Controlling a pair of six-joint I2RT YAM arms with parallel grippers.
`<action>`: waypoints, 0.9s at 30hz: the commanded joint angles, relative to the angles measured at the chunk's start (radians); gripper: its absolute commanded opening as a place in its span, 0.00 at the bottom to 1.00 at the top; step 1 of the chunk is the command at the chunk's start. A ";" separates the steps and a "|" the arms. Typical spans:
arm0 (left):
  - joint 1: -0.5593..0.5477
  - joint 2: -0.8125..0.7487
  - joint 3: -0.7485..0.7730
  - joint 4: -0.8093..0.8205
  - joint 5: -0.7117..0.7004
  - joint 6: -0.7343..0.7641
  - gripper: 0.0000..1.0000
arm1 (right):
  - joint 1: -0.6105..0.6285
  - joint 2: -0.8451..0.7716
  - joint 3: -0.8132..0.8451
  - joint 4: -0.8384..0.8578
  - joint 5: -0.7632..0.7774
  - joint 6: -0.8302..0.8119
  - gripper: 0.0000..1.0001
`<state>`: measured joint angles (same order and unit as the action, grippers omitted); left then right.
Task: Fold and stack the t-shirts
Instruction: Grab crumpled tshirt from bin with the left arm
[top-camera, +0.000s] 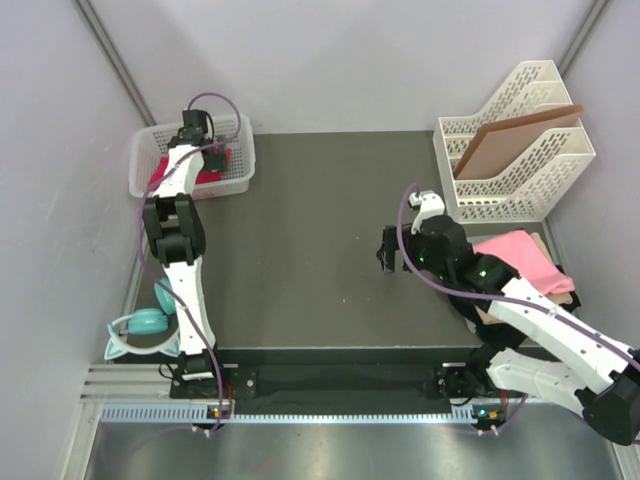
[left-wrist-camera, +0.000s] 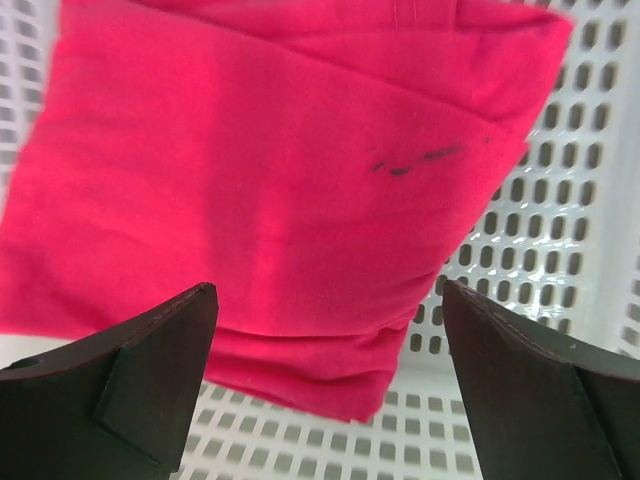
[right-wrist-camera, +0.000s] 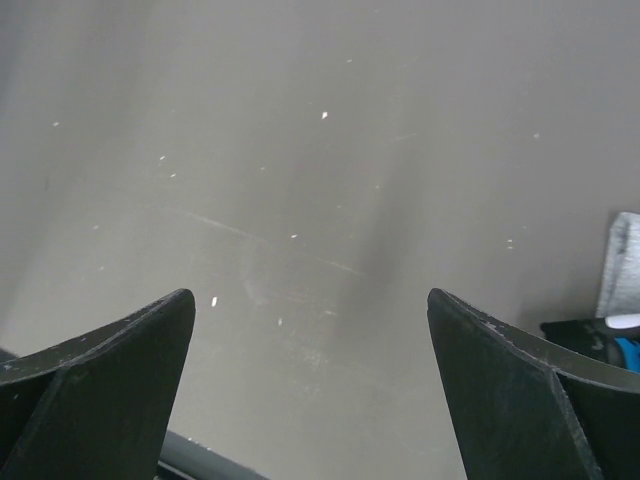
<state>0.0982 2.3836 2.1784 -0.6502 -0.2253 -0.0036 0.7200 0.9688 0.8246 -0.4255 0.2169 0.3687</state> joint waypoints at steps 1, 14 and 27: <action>0.020 0.034 -0.017 0.050 -0.006 0.025 0.98 | 0.039 -0.018 0.033 0.050 -0.019 0.026 1.00; 0.063 0.071 -0.019 0.018 0.078 0.014 0.29 | 0.076 -0.018 0.042 0.030 -0.013 0.042 0.90; 0.063 -0.308 -0.036 0.004 0.312 -0.021 0.00 | 0.093 -0.013 0.011 0.060 -0.010 0.021 0.84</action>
<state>0.1562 2.3432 2.1197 -0.6575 -0.0425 0.0063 0.7898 0.9688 0.8253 -0.4160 0.2070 0.3965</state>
